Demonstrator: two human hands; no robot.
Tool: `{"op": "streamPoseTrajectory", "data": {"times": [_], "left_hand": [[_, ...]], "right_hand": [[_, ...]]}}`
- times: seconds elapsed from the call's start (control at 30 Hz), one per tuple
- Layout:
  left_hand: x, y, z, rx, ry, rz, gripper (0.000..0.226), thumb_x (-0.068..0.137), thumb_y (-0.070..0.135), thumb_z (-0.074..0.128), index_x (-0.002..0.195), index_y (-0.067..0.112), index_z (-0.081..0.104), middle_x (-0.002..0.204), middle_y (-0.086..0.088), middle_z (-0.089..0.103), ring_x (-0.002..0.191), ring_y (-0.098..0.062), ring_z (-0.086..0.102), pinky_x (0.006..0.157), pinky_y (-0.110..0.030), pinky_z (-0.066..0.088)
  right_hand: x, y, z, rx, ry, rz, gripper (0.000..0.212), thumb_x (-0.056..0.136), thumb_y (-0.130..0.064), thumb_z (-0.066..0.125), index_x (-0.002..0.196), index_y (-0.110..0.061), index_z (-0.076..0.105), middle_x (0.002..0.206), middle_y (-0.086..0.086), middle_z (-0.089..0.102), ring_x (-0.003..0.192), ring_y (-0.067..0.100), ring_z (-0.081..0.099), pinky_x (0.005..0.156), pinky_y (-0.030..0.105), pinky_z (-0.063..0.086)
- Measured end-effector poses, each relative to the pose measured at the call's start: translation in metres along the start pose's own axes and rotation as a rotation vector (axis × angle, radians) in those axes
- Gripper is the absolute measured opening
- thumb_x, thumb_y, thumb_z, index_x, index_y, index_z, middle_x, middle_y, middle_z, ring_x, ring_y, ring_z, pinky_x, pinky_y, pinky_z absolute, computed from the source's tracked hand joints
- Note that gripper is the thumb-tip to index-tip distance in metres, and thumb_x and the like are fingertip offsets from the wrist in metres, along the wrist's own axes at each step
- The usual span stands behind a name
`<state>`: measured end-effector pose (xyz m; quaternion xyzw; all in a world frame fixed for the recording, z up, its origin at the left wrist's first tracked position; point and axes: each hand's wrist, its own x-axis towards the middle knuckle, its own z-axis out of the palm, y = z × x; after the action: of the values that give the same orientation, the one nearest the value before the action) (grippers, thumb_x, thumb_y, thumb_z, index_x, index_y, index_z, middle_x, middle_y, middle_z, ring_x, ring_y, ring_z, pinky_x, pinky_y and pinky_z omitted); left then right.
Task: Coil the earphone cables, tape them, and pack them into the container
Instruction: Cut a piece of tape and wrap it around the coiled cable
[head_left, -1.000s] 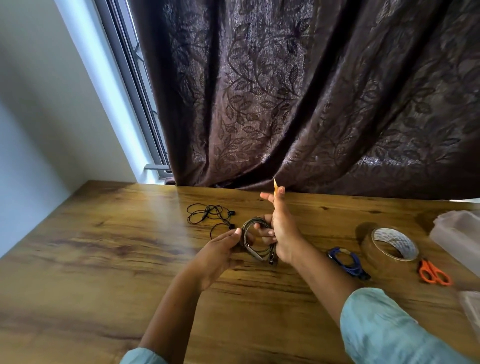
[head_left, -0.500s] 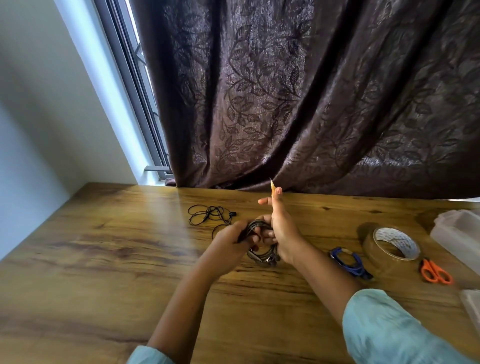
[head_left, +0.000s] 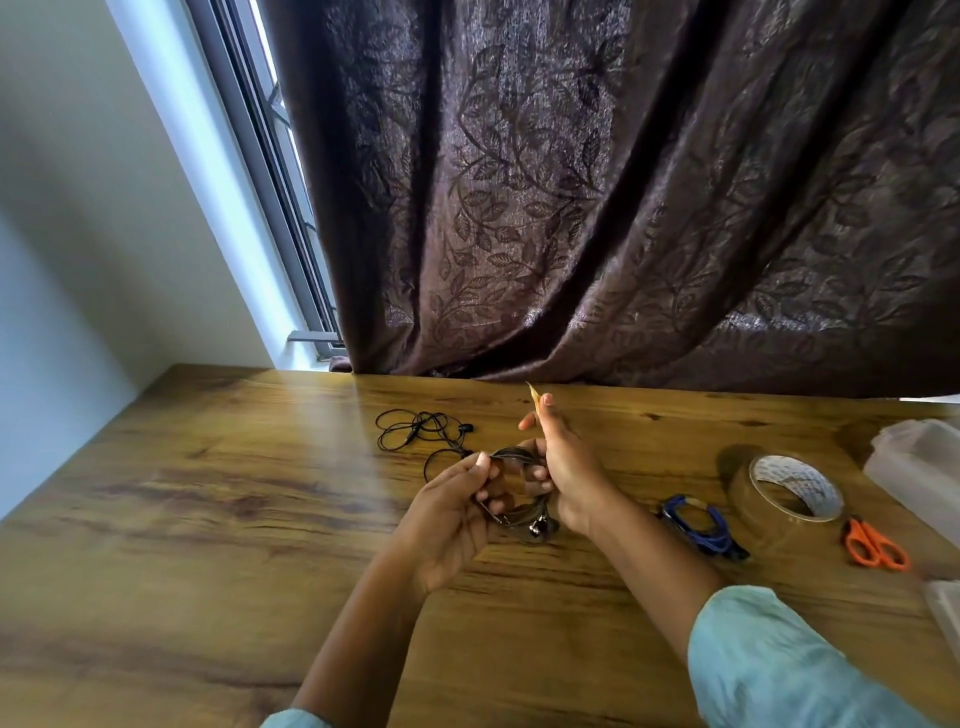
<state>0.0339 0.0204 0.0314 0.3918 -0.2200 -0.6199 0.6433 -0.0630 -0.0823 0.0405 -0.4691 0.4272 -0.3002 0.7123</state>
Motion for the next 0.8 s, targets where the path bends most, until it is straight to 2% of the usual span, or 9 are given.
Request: {"op": "streamPoseTrajectory", "data": {"times": [0.1, 0.2, 0.3, 0.4, 0.47, 0.57, 0.63, 0.7, 0.8], "left_hand": [[0.008, 0.001, 0.005, 0.101, 0.143, 0.059, 0.019, 0.094, 0.021, 0.048, 0.078, 0.011, 0.05, 0.06, 0.001, 0.049, 0.053, -0.011, 0.049, 0.07, -0.037, 0.04], [0.012, 0.002, 0.015, 0.246, 0.229, 0.107, 0.02, 0.098, 0.018, 0.044, 0.082, 0.012, 0.053, 0.058, 0.003, 0.053, 0.046, -0.005, 0.051, 0.064, -0.029, 0.041], [0.011, 0.003, 0.024, 0.415, 0.198, 0.166, 0.02, 0.1, 0.015, 0.04, 0.084, 0.01, 0.052, 0.056, 0.008, 0.061, 0.048, -0.002, 0.057, 0.057, -0.023, 0.043], [0.009, 0.001, 0.022, 0.566, 0.184, 0.216, 0.02, 0.1, 0.016, 0.039, 0.091, 0.006, 0.054, 0.068, 0.005, 0.063, 0.059, -0.003, 0.061, 0.057, -0.015, 0.045], [0.009, -0.001, 0.016, 0.747, 0.185, 0.249, 0.022, 0.1, 0.023, 0.041, 0.092, 0.01, 0.057, 0.075, 0.001, 0.059, 0.067, -0.012, 0.056, 0.064, -0.024, 0.043], [0.01, -0.001, 0.007, 0.978, 0.187, 0.293, 0.023, 0.099, 0.027, 0.041, 0.088, 0.015, 0.057, 0.078, -0.005, 0.056, 0.069, -0.018, 0.047, 0.065, -0.033, 0.038], [0.012, 0.001, 0.004, 1.125, 0.194, 0.33, 0.024, 0.099, 0.028, 0.04, 0.089, 0.014, 0.057, 0.081, -0.006, 0.06, 0.071, -0.017, 0.05, 0.064, -0.025, 0.038], [0.013, 0.001, 0.002, 1.247, 0.204, 0.362, 0.023, 0.1, 0.028, 0.04, 0.094, 0.016, 0.058, 0.084, -0.002, 0.061, 0.074, -0.015, 0.053, 0.059, -0.015, 0.036], [0.014, -0.001, -0.003, 1.365, 0.22, 0.41, 0.026, 0.1, 0.029, 0.038, 0.106, 0.016, 0.06, 0.091, 0.0, 0.055, 0.084, -0.014, 0.049, 0.064, -0.013, 0.033]], "right_hand": [[-0.002, -0.002, 0.0, -0.031, -0.042, -0.024, 0.024, 0.099, -0.036, 0.044, 0.092, -0.016, 0.056, 0.081, 0.001, 0.051, 0.044, 0.005, 0.043, 0.036, 0.016, 0.032], [-0.003, -0.001, -0.001, -0.091, -0.047, -0.064, 0.014, 0.099, -0.028, 0.046, 0.095, -0.021, 0.058, 0.087, 0.0, 0.055, 0.05, 0.006, 0.048, 0.04, 0.017, 0.038], [-0.002, -0.002, -0.003, -0.223, -0.007, -0.137, 0.011, 0.099, -0.025, 0.048, 0.097, -0.019, 0.056, 0.089, 0.0, 0.058, 0.051, 0.007, 0.052, 0.041, 0.02, 0.042], [0.001, -0.007, -0.008, -0.519, -0.02, -0.349, 0.007, 0.096, -0.02, 0.052, 0.091, -0.02, 0.057, 0.09, -0.005, 0.063, 0.066, 0.009, 0.059, 0.057, 0.024, 0.047], [0.001, -0.015, -0.013, -0.838, -0.074, -0.527, 0.006, 0.095, -0.019, 0.055, 0.092, -0.022, 0.06, 0.088, -0.011, 0.061, 0.075, 0.005, 0.058, 0.061, 0.019, 0.044], [-0.003, -0.029, -0.018, -1.266, -0.163, -0.736, 0.012, 0.095, -0.018, 0.055, 0.099, -0.021, 0.066, 0.096, -0.008, 0.064, 0.08, 0.003, 0.056, 0.059, 0.013, 0.037], [-0.006, -0.036, -0.019, -1.393, -0.222, -0.811, 0.015, 0.095, -0.018, 0.055, 0.102, -0.021, 0.067, 0.101, -0.006, 0.064, 0.087, 0.008, 0.059, 0.067, 0.018, 0.044], [-0.007, -0.037, -0.017, -1.471, -0.253, -0.868, 0.017, 0.094, -0.018, 0.054, 0.103, -0.023, 0.067, 0.1, -0.006, 0.065, 0.088, 0.011, 0.061, 0.073, 0.03, 0.053], [-0.006, -0.036, -0.017, -1.532, -0.28, -0.906, 0.016, 0.094, -0.023, 0.053, 0.104, -0.026, 0.066, 0.098, -0.006, 0.066, 0.089, 0.013, 0.062, 0.073, 0.037, 0.055]]}}
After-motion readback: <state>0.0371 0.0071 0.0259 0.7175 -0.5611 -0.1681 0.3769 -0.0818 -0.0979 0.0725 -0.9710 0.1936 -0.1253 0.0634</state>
